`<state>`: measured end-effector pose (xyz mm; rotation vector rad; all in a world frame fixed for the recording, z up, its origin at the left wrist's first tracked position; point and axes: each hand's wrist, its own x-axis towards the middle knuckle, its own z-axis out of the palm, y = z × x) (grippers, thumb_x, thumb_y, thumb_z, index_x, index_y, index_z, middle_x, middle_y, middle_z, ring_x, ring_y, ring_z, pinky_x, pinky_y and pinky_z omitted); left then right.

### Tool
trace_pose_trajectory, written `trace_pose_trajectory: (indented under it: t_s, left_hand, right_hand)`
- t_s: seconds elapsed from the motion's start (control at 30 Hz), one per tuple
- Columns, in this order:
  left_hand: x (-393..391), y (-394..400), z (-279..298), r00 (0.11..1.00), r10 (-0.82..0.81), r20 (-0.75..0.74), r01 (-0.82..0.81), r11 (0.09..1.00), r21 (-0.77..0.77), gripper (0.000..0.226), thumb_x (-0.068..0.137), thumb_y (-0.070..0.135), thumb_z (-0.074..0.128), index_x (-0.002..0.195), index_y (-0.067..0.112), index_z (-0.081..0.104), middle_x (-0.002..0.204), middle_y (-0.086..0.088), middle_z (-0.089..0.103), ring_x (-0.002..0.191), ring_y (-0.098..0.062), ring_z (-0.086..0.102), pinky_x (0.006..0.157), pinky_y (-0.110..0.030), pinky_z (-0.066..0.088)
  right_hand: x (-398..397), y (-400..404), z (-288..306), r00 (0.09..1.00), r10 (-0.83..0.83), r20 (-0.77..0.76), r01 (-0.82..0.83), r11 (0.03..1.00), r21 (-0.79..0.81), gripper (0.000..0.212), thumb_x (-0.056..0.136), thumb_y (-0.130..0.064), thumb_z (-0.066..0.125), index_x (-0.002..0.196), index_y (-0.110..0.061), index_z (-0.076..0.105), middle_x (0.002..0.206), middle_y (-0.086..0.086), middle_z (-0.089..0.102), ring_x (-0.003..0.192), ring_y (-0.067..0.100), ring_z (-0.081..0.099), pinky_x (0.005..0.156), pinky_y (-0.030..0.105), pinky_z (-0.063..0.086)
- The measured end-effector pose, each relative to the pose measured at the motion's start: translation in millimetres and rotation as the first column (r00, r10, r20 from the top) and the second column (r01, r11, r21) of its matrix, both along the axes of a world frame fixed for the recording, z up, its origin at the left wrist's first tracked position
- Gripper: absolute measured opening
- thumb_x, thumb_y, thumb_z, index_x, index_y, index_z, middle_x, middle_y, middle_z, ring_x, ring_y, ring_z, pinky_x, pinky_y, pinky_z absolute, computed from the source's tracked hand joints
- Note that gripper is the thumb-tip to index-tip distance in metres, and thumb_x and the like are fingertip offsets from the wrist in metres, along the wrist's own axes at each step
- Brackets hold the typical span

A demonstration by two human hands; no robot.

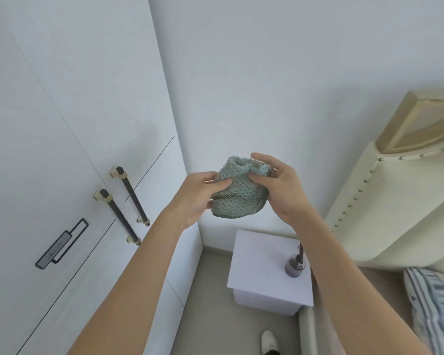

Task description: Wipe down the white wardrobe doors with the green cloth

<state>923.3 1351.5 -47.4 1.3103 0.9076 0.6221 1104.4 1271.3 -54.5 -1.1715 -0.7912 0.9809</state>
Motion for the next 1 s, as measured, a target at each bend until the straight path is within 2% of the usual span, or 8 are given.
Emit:
trace_pose_trajectory:
  t_s: [0.13, 0.27, 0.37, 0.57, 0.67, 0.77, 0.83, 1.0]
  left_hand:
    - [26.7, 5.3, -51.3, 0.99, 0.139, -0.019, -0.14, 0.99, -0.007, 0.018, 0.086, 0.012, 0.085, 0.098, 0.001, 0.076, 0.088, -0.01, 0.081, 0.077, -0.02, 0.077, 0.066, -0.028, 0.061]
    - [58.4, 16.3, -142.1, 0.977, 0.111, -0.179, -0.121, 0.992, -0.043, 0.012, 0.093, 0.019, 0.079, 0.097, 0.008, 0.077, 0.086, -0.005, 0.081, 0.082, -0.023, 0.078, 0.069, -0.031, 0.062]
    - [77.7, 26.9, -205.6, 0.962, -0.065, -0.266, 0.024, 0.988, -0.155, 0.015, 0.099, 0.012, 0.071, 0.114, 0.012, 0.075, 0.102, -0.006, 0.081, 0.096, -0.024, 0.078, 0.09, -0.039, 0.062]
    - [129.5, 68.1, -350.6, 0.924, -0.064, -0.378, -0.015, 0.979, -0.203, 0.047, 0.094, -0.005, 0.071, 0.127, 0.022, 0.052, 0.11, -0.021, 0.072, 0.081, -0.026, 0.072, 0.074, -0.041, 0.061]
    - [151.7, 88.8, -440.0, 0.889, -0.076, -0.451, 0.033, 0.994, -0.102, 0.043, 0.098, -0.002, 0.061, 0.106, 0.04, 0.056, 0.106, -0.017, 0.071, 0.082, -0.031, 0.067, 0.068, -0.046, 0.054]
    - [165.0, 100.9, -518.3, 0.846, -0.096, -0.524, 0.105, 0.994, -0.013, 0.035, 0.1, -0.003, 0.057, 0.09, 0.028, 0.066, 0.101, -0.004, 0.072, 0.089, -0.024, 0.064, 0.073, -0.035, 0.051]
    - [171.9, 103.1, -571.0, 0.821, -0.103, -0.562, 0.108, 0.994, -0.023, 0.034, 0.098, -0.007, 0.059, 0.089, 0.025, 0.07, 0.106, -0.002, 0.073, 0.099, -0.024, 0.068, 0.081, -0.035, 0.056]
    - [166.9, 94.5, -670.0, 0.739, -0.138, -0.659, 0.184, 0.983, 0.0, 0.027, 0.09, 0.001, 0.073, 0.104, 0.022, 0.066, 0.092, 0.005, 0.064, 0.082, -0.017, 0.06, 0.062, -0.01, 0.04]
  right_hand:
    - [11.7, -2.8, -54.7, 0.995, 0.055, 0.08, -0.034, 0.97, -0.242, 0.053, 0.094, -0.017, 0.074, 0.14, -0.03, 0.05, 0.123, 0.012, 0.068, 0.104, 0.028, 0.073, 0.088, 0.05, 0.061]
    - [22.4, 0.5, -144.0, 0.993, -0.052, -0.101, 0.009, 0.922, -0.387, 0.069, 0.089, -0.003, 0.077, 0.138, -0.035, 0.04, 0.11, 0.013, 0.069, 0.093, 0.022, 0.073, 0.083, 0.043, 0.063]
    - [33.3, 9.3, -208.1, 0.982, -0.173, 0.072, 0.186, 0.869, -0.458, 0.059, 0.089, -0.001, 0.072, 0.12, -0.037, 0.037, 0.099, 0.013, 0.068, 0.087, 0.027, 0.069, 0.075, 0.054, 0.061]
    - [79.7, 49.1, -359.8, 0.955, -0.161, 0.25, 0.276, 0.791, -0.546, 0.032, 0.091, -0.013, 0.075, 0.088, -0.044, 0.064, 0.096, -0.017, 0.069, 0.095, 0.021, 0.07, 0.079, 0.05, 0.061]
    - [98.4, 70.6, -442.2, 0.966, -0.124, 0.226, 0.24, 0.756, -0.609, 0.032, 0.093, -0.014, 0.071, 0.11, -0.041, 0.069, 0.119, -0.009, 0.067, 0.103, 0.016, 0.068, 0.079, 0.035, 0.061]
    - [112.0, 86.4, -515.7, 0.961, -0.035, 0.274, 0.209, 0.743, -0.635, 0.047, 0.095, -0.005, 0.063, 0.135, -0.028, 0.063, 0.129, -0.009, 0.058, 0.098, 0.015, 0.063, 0.062, 0.02, 0.052]
    - [118.0, 92.2, -564.0, 0.934, 0.041, 0.356, 0.213, 0.734, -0.645, 0.052, 0.095, -0.002, 0.06, 0.142, -0.023, 0.057, 0.135, -0.008, 0.054, 0.107, 0.013, 0.057, 0.077, 0.015, 0.049]
    - [113.9, 84.4, -660.3, 0.829, 0.267, 0.492, 0.192, 0.69, -0.698, 0.062, 0.096, 0.0, 0.057, 0.153, -0.021, 0.045, 0.148, 0.001, 0.039, 0.127, 0.02, 0.049, 0.101, 0.031, 0.047]
